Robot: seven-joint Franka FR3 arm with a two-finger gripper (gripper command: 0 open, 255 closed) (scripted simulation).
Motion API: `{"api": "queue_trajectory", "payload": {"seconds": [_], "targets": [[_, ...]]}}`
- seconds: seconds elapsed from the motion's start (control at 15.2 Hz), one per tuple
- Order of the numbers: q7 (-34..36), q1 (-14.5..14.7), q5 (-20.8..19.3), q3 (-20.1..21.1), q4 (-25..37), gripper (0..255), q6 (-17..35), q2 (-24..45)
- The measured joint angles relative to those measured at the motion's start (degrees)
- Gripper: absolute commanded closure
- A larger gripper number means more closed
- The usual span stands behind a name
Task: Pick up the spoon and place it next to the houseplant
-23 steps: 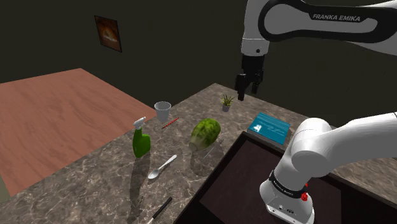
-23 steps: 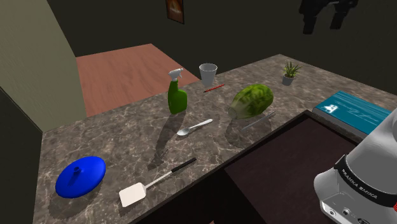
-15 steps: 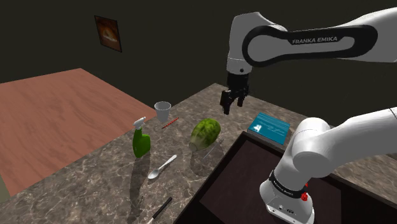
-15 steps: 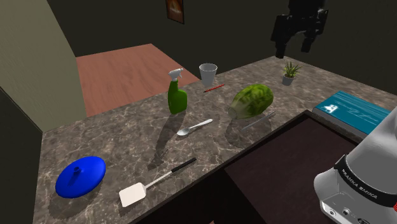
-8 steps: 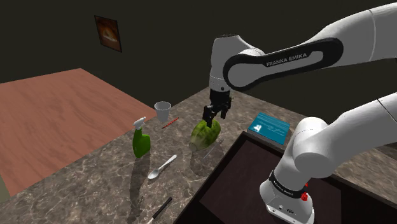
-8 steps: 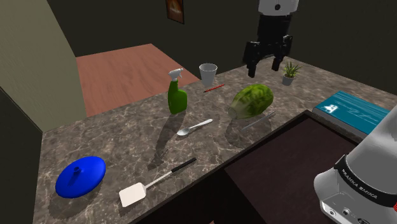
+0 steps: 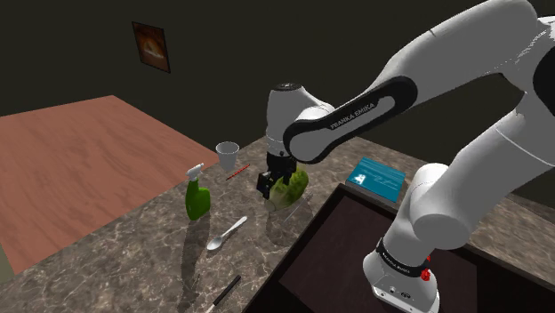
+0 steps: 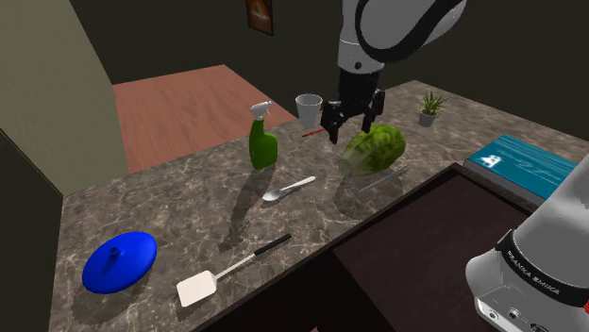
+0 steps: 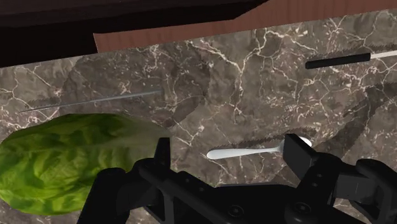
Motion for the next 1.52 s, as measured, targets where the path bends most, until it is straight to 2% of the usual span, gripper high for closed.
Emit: {"api": "queue_trajectory", "payload": {"seconds": [0.33, 0.73, 1.19, 1.52], "targets": [[5.2, 0.5, -3.3, 3.1, 3.4, 0, 9.5, 11.3], [13.5, 1.6, -12.5, 3.7, 10.0, 0, 18.5, 25.5], [23.9, 8.2, -23.3, -0.3, 21.5, 0, 24.5, 41.7], [27.5, 12.6, -26.8, -3.3, 30.3, 0, 26.6, 51.3]]}}
